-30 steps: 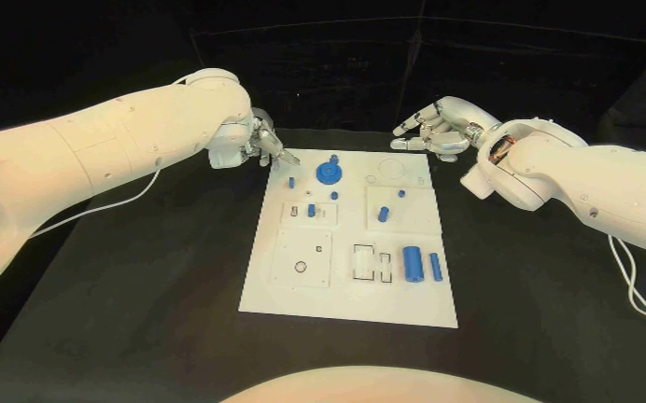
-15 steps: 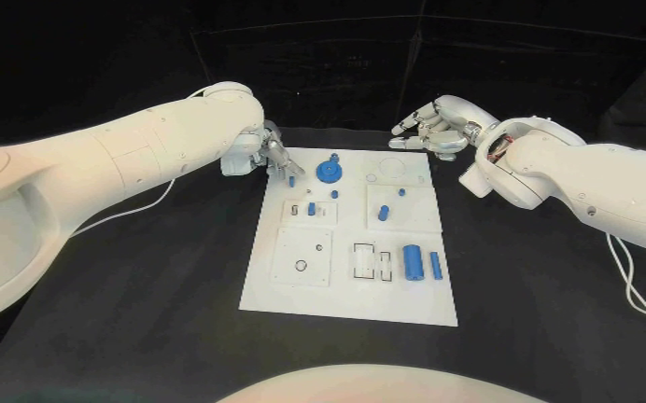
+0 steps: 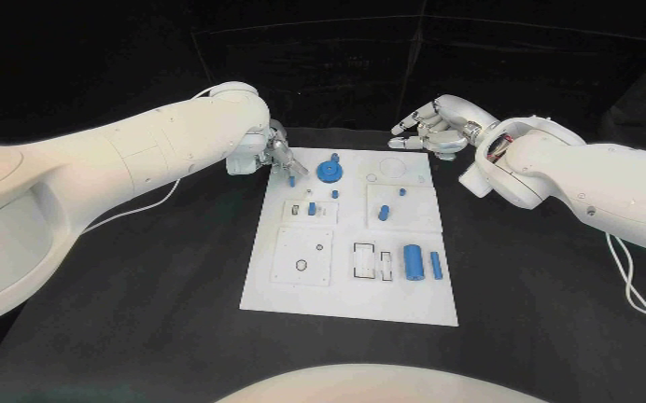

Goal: Assemble the parts on the task board

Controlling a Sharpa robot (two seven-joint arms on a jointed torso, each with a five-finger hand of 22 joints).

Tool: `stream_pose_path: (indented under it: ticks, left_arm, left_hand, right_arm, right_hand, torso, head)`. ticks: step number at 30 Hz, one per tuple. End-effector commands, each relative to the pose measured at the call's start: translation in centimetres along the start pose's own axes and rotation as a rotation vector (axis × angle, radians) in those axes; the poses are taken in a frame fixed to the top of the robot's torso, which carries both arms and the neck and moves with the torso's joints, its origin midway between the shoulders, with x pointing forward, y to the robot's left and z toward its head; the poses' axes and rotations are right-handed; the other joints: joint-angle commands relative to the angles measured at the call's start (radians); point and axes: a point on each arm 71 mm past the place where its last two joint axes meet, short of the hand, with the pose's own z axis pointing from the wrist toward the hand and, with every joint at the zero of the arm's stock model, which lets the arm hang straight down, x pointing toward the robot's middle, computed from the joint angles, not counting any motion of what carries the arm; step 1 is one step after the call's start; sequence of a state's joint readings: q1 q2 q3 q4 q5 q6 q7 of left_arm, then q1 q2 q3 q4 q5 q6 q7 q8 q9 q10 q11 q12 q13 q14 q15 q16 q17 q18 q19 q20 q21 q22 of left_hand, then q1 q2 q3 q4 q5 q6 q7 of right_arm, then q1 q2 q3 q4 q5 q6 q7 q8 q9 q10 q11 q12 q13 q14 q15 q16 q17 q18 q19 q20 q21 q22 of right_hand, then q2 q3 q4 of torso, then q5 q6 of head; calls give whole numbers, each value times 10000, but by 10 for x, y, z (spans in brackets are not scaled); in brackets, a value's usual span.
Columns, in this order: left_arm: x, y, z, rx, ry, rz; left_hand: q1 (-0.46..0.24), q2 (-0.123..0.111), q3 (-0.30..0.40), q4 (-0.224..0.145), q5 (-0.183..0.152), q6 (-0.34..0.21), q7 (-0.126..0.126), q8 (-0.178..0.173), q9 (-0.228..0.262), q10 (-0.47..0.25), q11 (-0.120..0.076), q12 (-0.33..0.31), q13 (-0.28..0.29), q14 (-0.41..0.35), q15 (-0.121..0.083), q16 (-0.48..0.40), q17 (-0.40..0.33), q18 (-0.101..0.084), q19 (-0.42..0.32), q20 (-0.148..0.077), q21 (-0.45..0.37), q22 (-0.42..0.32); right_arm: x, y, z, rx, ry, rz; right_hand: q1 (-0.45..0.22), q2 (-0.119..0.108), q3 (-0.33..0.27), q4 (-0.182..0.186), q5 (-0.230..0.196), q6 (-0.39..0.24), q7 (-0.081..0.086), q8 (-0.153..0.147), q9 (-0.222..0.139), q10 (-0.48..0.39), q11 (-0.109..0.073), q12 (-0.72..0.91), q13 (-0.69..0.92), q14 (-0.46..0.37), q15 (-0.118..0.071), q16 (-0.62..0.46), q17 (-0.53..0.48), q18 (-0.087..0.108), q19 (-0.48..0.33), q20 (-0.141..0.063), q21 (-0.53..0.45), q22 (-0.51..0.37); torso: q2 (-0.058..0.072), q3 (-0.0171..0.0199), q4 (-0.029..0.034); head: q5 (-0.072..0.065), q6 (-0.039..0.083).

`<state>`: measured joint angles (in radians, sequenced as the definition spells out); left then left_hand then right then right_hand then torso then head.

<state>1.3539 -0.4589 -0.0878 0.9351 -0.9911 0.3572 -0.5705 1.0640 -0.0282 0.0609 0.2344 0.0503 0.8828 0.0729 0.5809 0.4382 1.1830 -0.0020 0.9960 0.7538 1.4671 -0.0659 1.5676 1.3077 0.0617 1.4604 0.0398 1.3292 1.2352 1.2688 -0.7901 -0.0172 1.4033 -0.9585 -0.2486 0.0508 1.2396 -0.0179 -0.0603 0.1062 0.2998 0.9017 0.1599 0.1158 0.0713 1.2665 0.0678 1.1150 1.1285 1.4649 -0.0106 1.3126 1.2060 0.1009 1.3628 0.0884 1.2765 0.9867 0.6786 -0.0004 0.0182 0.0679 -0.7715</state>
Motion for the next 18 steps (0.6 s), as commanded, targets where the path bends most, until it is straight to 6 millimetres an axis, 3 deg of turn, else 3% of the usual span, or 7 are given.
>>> stream_pose_path:
  ticks: [1,18]
  left_arm:
    - [0,0,0,-15,104,206]
    - [-1,0,1,-395,-138,794]
  left_hand:
    - [165,49,-47,-51,35,80,-23,42,-13,94,-19,40,4,1037,-39,32,2631,72,147,-31,48,16]
    - [424,232,-33,-199,34,187,-67,148,-14,178,-55,166,115,1037,-67,32,2631,62,159,-54,86,82]
  right_arm:
    - [0,2,0,-89,61,-31]
    - [0,2,1,-102,79,-29]
  right_hand:
    - [-45,15,-72,10,-1,-5,-42,40,-10,-78,-13,-46,-3,296,-55,-49,3,52,-24,-19,-56,-13]
    - [-45,15,-72,10,-1,-5,-42,40,-10,-78,-13,-46,-3,296,-55,-49,3,52,-24,-19,-56,-13]
  torso:
    - [1,-3,1]
    - [5,-4,11]
  head:
    - [-20,1]
    - [-48,-34]
